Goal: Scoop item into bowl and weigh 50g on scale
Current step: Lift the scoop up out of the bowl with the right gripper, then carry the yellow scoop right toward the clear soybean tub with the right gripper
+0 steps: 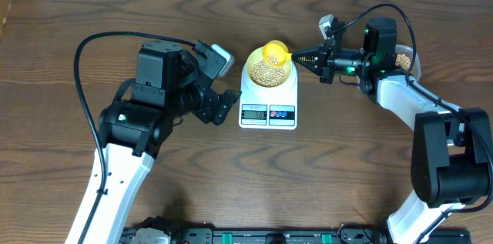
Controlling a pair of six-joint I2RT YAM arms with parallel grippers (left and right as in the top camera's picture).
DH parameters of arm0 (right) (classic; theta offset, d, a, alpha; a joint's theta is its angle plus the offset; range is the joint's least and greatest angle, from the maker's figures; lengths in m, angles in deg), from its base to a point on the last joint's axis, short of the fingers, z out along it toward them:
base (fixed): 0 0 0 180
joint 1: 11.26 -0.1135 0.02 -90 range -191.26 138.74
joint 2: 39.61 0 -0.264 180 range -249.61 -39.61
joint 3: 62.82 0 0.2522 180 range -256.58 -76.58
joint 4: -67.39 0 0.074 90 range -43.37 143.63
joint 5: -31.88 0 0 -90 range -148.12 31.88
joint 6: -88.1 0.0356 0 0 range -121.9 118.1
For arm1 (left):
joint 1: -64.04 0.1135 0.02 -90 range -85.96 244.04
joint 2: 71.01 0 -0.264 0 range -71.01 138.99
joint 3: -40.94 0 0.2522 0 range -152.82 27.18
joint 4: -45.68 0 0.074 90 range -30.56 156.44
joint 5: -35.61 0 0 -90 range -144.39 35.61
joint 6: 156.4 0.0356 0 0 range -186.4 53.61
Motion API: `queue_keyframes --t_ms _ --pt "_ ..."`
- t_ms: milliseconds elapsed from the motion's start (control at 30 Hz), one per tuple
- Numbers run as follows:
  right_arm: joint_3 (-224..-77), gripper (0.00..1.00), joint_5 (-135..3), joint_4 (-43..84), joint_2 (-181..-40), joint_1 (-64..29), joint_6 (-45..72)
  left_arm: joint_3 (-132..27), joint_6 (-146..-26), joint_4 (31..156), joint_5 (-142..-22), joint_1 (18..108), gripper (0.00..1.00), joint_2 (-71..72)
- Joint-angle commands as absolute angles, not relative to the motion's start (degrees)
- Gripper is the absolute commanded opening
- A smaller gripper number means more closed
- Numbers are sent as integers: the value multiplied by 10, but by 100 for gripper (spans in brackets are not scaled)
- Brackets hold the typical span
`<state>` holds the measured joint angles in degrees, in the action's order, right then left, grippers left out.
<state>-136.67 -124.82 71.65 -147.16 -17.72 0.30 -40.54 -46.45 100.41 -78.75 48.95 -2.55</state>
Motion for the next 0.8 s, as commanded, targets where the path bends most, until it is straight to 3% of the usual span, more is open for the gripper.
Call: queue_keyframes --t_ms 0,767 --pt "-1367 1 -1260 724 -1453 -176 29 -397 -461 1006 -799 492 85 -25" --pt "-1367 1 -1227 732 -1409 -130 53 -397 -461 1006 -799 492 85 -25"
